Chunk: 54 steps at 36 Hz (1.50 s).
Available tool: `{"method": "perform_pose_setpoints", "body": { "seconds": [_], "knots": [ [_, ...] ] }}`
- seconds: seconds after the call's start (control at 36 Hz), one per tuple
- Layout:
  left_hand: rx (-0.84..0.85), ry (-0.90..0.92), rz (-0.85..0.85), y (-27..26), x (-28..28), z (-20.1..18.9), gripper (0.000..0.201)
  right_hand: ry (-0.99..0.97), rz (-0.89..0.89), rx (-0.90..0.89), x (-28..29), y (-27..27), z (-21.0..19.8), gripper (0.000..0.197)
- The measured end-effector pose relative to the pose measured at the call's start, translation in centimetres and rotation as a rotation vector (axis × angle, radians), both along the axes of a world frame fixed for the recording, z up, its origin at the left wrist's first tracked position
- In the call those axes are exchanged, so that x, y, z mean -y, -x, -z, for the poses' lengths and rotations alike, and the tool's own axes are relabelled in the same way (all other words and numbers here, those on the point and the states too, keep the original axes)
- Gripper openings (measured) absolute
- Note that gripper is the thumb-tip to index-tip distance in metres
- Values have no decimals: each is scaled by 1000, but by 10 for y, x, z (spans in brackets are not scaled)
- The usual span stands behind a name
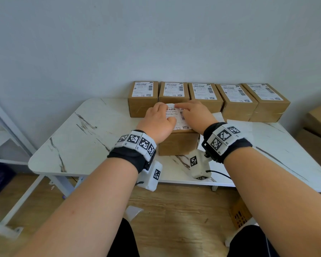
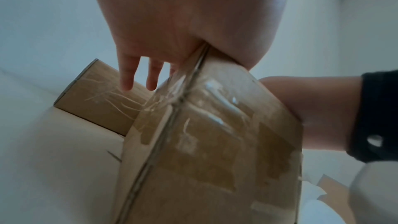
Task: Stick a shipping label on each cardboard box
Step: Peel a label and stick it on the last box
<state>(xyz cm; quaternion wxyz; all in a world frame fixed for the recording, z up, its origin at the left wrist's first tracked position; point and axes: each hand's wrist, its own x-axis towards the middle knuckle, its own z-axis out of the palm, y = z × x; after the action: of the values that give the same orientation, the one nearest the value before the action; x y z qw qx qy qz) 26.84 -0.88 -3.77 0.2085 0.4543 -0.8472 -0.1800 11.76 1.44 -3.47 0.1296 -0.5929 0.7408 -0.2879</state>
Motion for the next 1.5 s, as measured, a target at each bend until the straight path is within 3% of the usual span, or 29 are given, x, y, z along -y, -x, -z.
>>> {"method": "perform_pose_setpoints", "body": {
  "seconds": [0.22,0.36,0.61,0.89,1.03,1.25,1.5],
  "knots": [
    [127,110,37,-2,1,1,53,-65,-42,-69,-6,-4,-5,45],
    [59,78,20,-1,0,1,51,-139,-8,-130,-3,-7,-6,46],
    [154,42,71,-3,-2,-6,49,-83,145,132,-6,-9,-2,51],
    [216,-36,37,2,3,-16,53,-52,89,116,-11,-11,-4,51],
    [270,21,-3,8,8,-16,53,-49,76,83,-12,-11,-4,49],
    [92,-60,-107,14,16,-11,64,-37,72,93,-11,-10,-3,48],
    [76,-88,-96,19,39,-16,42,-56,77,89,-11,-10,-4,50]
  ]
}}
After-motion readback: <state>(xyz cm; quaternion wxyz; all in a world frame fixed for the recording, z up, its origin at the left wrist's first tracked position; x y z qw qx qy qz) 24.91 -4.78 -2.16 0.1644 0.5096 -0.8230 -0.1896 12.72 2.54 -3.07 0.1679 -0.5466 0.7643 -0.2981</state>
